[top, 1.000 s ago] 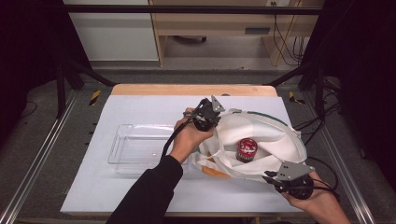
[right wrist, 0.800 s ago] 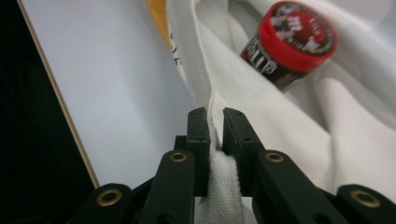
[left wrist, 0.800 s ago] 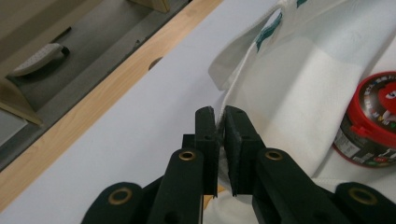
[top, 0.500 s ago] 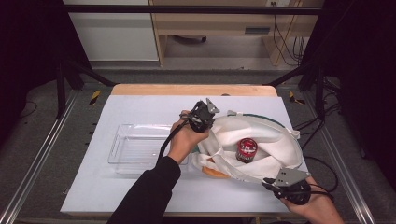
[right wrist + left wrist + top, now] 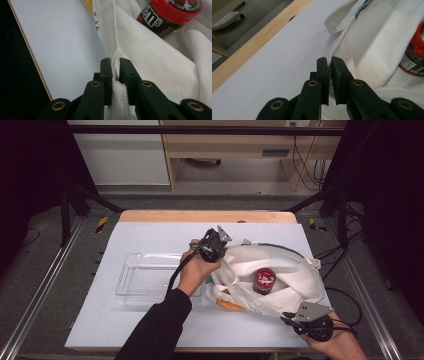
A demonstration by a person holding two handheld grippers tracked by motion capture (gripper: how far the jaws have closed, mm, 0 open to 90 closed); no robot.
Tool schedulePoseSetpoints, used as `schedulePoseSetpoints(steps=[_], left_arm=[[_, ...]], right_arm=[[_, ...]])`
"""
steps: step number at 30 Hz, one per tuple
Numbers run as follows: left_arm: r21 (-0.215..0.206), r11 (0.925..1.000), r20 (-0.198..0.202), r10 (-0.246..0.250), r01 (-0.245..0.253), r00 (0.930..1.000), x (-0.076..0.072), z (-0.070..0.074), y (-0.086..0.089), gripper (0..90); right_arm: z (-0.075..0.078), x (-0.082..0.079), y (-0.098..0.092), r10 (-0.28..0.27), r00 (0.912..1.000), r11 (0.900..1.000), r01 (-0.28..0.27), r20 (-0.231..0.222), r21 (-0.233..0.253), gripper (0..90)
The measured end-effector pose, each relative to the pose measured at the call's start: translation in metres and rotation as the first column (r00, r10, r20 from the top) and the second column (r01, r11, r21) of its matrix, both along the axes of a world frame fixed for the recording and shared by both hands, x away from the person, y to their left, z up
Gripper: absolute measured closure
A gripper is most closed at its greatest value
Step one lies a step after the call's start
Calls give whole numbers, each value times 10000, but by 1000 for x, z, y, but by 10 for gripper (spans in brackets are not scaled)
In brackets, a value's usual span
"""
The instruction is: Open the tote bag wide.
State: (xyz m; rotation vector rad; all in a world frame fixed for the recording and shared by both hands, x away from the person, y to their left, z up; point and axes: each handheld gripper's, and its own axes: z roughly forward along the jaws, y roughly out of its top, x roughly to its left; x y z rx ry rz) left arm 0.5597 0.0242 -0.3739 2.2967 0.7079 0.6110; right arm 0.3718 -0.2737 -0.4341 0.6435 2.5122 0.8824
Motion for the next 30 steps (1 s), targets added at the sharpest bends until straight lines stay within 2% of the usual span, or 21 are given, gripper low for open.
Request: schedulePoseSetpoints(steps=[4, 9, 18, 25, 30], left_arm=[[-60, 10000, -51, -63, 63, 10000, 1, -3, 0, 848], [338, 9994, -138, 15, -10, 9999, -1, -10, -5, 849], [333, 9994, -259, 52, -43, 9996, -3, -18, -3, 849], [699, 9975, -352, -90, 114, 9993, -5, -23, -6, 851], [581, 9983, -436, -78, 104, 9990, -6, -21, -3, 851]], right_arm=[[3, 0, -2, -39, 10000, 10000, 39, 33, 59, 818], [-6, 3, 1, -59, 9999, 10000, 58, -139, -61, 817], [-11, 1, -1, -93, 9996, 10000, 93, -267, 3, 816], [-11, 1, 0, -71, 9997, 9999, 69, -240, -120, 815], [-11, 0, -1, 9, 9996, 9999, -12, -269, -111, 816]])
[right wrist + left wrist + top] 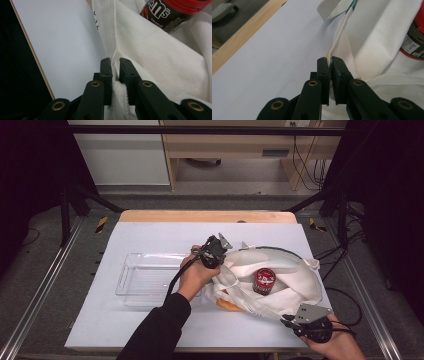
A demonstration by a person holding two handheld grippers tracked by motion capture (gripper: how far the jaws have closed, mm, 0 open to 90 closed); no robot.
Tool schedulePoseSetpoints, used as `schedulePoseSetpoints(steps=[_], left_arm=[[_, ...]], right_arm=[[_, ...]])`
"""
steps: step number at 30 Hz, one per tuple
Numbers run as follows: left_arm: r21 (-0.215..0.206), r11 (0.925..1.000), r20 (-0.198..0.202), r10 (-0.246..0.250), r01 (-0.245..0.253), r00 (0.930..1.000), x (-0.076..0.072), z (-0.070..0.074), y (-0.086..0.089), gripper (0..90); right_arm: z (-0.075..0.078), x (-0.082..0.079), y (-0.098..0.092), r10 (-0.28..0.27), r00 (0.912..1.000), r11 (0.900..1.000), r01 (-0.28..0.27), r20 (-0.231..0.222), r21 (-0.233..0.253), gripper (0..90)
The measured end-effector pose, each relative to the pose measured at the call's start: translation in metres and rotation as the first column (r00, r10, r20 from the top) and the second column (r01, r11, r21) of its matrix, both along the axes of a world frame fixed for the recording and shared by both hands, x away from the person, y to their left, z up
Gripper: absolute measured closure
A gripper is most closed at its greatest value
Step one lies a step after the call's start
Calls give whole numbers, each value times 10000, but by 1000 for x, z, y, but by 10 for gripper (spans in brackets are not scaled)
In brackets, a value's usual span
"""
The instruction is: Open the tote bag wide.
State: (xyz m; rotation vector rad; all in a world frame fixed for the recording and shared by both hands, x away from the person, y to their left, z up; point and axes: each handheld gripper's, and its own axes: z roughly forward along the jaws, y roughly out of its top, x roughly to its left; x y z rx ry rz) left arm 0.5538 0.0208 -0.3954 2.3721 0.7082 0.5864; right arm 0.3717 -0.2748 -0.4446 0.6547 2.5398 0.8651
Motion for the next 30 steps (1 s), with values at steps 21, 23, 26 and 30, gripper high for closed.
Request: schedulePoseSetpoints(steps=[21, 23, 26, 30], left_arm=[[-120, 9999, -227, 78, -80, 9997, -3, -4, 3, 850], [-180, 9998, -186, 108, -112, 9998, -3, -4, 3, 847], [-183, 9997, -131, 129, -131, 9998, -4, -3, 4, 830], [-283, 9995, 253, 171, -163, 9995, -10, 4, 5, 727]], right_arm=[[-1, 0, 1, 133, 9998, 9999, -134, -131, -72, 804], [-2, -1, 1, 181, 9997, 9998, -182, -143, -48, 803], [-1, -1, 1, 131, 9998, 9999, -131, -161, -30, 798], [3, -1, 1, 94, 9998, 9999, -92, -175, 117, 695]])
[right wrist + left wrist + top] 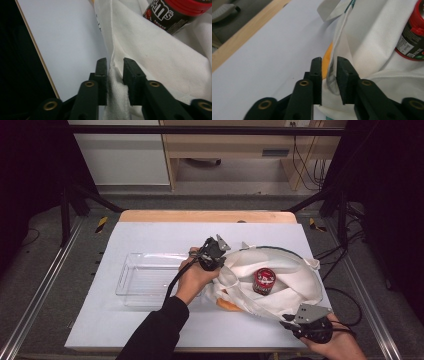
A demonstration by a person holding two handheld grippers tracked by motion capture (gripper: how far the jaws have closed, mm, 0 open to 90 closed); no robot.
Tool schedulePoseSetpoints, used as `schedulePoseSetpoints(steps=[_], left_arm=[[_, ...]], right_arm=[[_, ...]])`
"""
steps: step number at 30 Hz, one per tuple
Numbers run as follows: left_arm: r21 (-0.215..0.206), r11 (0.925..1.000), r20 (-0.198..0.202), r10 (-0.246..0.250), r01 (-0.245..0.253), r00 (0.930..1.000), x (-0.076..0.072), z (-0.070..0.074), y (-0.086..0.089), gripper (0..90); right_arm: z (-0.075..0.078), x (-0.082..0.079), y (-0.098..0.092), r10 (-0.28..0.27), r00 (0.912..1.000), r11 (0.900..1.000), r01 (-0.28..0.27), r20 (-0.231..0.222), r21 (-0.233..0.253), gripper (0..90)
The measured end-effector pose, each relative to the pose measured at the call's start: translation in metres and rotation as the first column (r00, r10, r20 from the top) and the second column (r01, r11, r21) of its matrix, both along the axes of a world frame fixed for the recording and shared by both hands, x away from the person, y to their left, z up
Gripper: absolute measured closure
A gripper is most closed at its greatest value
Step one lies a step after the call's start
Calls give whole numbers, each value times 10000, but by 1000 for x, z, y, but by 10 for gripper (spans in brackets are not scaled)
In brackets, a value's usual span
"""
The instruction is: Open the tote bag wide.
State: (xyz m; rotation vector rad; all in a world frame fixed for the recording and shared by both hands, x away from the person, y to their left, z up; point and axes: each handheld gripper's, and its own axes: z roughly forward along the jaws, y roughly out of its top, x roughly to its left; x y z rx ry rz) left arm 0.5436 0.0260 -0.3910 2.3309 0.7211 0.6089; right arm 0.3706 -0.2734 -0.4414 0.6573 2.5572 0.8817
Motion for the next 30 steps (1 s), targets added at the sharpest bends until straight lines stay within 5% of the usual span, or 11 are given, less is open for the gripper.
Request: schedulePoseSetpoints(steps=[5, 11, 19, 24, 30], left_arm=[[-356, 9993, 502, -78, 96, 9987, -10, 15, 5, 607], [-664, 9961, 974, -511, 577, 9939, -33, 34, 8, 542], [-1079, 9844, 1078, -1273, 1389, 9860, -69, 35, 2, 497], [-976, 9820, 925, -1531, 1620, 9839, -83, 22, -8, 492], [-1080, 9824, 487, -1477, 1522, 9878, -85, 3, -18, 486]], right_arm=[[8, 0, 0, -391, 9990, 9991, 386, 232, 190, 478], [24, -1, 3, -493, 9979, 9973, 469, 428, 560, 343], [53, 2, -1, -1000, 9915, 9882, 892, 834, 1244, 354], [65, 14, -11, -2035, 9718, 9712, 1850, 1190, 1502, 419], [82, 29, -30, -3212, 9310, 9417, 2947, 1736, 1622, 507]])
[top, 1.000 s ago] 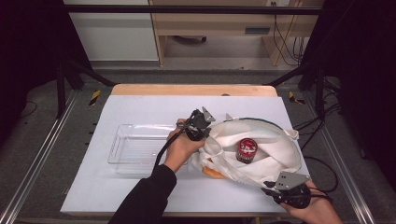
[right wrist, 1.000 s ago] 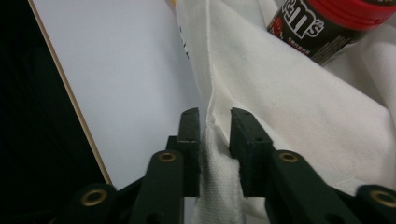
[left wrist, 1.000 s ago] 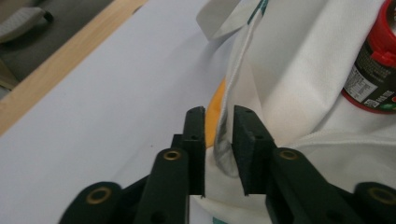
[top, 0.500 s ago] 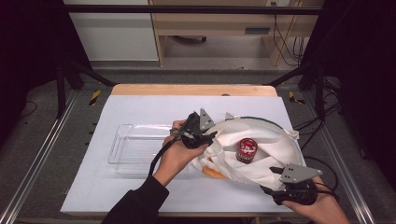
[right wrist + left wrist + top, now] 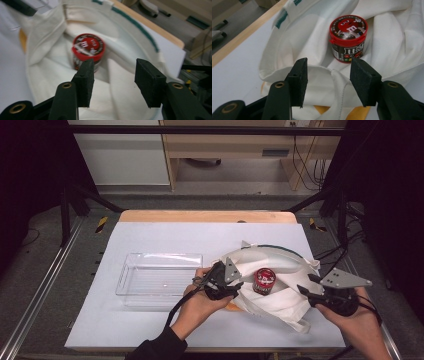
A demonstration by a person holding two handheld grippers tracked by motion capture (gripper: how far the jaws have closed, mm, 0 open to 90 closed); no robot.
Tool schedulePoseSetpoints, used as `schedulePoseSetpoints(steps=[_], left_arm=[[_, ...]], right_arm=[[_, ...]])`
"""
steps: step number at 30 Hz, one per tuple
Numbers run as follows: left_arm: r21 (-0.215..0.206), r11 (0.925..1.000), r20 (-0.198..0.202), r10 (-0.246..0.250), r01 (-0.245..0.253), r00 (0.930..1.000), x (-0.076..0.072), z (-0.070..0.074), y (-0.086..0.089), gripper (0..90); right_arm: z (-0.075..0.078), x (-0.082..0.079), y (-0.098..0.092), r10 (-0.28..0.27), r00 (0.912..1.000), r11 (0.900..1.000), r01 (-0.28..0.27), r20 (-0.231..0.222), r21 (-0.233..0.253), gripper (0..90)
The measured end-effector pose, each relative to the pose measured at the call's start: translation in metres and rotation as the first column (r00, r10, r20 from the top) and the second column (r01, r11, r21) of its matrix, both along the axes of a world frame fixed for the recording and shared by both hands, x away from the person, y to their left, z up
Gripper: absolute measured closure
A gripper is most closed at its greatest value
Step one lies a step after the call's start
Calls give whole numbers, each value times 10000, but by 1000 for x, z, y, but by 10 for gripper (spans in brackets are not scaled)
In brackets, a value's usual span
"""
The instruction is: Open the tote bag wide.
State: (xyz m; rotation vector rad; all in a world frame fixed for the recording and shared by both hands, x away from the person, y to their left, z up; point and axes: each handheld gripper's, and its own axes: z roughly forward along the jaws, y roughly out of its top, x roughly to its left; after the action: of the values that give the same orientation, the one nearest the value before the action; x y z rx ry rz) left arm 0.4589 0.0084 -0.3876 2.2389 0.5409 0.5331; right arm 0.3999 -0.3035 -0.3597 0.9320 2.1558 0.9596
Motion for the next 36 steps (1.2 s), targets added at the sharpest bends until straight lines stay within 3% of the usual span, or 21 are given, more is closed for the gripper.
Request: schedulePoseSetpoints(steps=[6, 13, 17, 22, 26, 29, 36], left_arm=[[149, 9998, -215, 112, -109, 9997, 0, -16, -6, 473], [142, 9998, -550, 147, -139, 9984, 0, -32, -4, 508], [126, 9999, -696, 50, -42, 9976, -1, -35, 0, 556], [155, 9998, -937, -131, 146, 9955, -2, -39, 3, 683], [244, 9995, -901, -198, 220, 9957, -5, -42, 4, 758], [337, 9991, -876, -242, 273, 9959, -7, -44, 4, 789], [21, 9999, -716, -135, 137, 9973, -10, -37, 9, 810]], right_arm=[[5, 21, -20, -986, 9950, 9950, 988, 122, -132, 496], [-16, 57, -29, -1427, 9882, 9891, 1403, -553, -454, 458], [-26, 69, -31, -1580, 9836, 9863, 1529, -875, -617, 528], [-34, 70, -30, -1459, 9819, 9873, 1367, -1212, -814, 756], [-46, 70, -31, -1523, 9753, 9833, 1331, -1599, -1243, 873], [-51, 71, -35, -1618, 9748, 9821, 1438, -1537, -1219, 886], [-48, 77, -49, -2177, 9686, 9676, 1982, -1197, -1564, 889]])
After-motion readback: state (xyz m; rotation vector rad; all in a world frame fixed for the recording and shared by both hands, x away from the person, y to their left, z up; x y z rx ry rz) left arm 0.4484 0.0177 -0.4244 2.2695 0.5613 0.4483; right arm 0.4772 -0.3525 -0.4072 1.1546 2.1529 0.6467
